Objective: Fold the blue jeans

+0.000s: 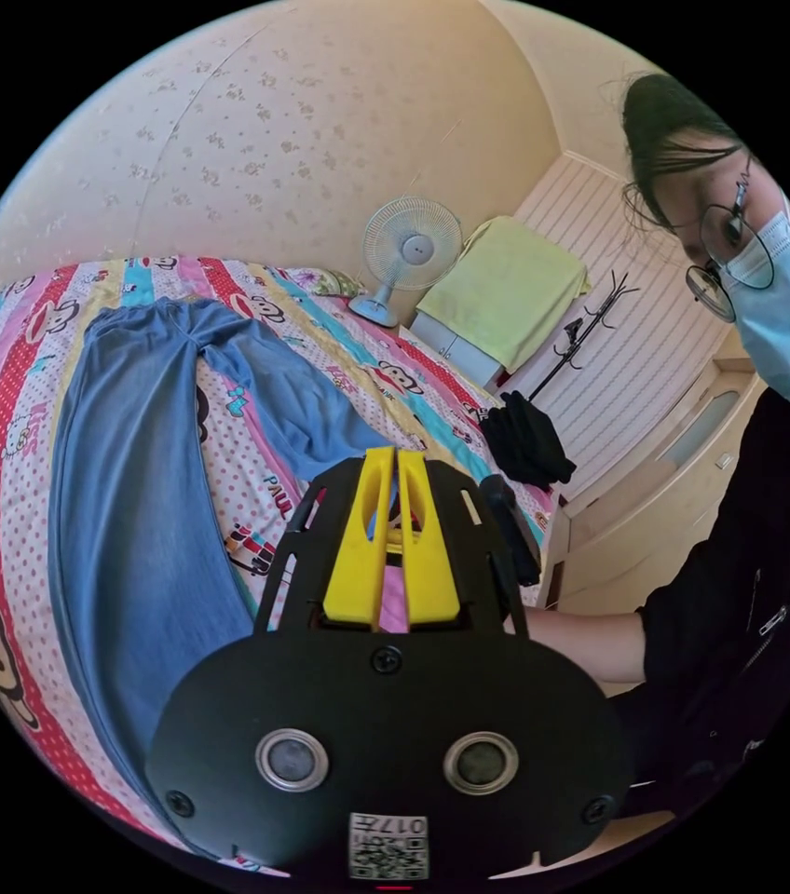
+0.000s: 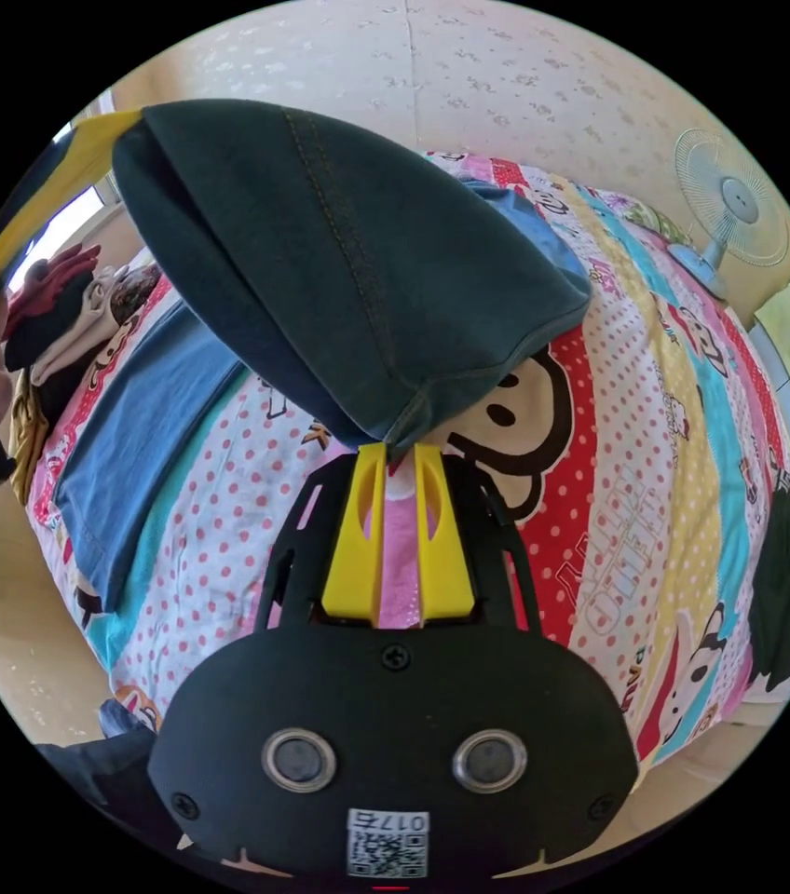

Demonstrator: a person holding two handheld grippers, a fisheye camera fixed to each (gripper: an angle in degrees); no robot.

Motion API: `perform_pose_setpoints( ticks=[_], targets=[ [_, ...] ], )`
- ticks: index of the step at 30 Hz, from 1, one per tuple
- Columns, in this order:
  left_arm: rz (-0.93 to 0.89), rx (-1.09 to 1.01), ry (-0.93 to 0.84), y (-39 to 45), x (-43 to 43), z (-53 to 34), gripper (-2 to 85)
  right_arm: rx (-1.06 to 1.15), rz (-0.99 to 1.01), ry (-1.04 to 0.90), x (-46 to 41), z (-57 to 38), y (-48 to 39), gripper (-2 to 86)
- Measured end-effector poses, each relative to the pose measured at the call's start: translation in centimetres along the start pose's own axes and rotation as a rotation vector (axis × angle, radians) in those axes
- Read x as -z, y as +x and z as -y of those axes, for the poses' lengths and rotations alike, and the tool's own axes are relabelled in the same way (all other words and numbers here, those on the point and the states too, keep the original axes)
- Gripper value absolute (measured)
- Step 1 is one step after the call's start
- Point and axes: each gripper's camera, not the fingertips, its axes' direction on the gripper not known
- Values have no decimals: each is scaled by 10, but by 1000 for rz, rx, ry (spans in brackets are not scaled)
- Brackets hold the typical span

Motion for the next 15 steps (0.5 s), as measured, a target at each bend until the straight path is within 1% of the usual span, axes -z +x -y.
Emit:
perform_pose_setpoints(
  ticks=[3,6,9,11,13,15],
  targets=[
    [13,-8,-6,4,4,11,-9,2,-75,38,9,-7,4,30],
    [44,-22,-40,11,4,24,-9,-54,-48,94,31,-19,24,22],
    [81,-53,-85,24,4,42,-9,-133,31,125,62,-28,56,18],
    [109,-81,-120,35,5,56,-8,-208,135,185,104,-33,90,16],
    [127,-126,-152,51,7,74,-8,-260,224,237,141,-39,115,15],
    [107,-208,-197,82,15,101,-9,-302,278,261,176,-46,137,14]
  ],
)
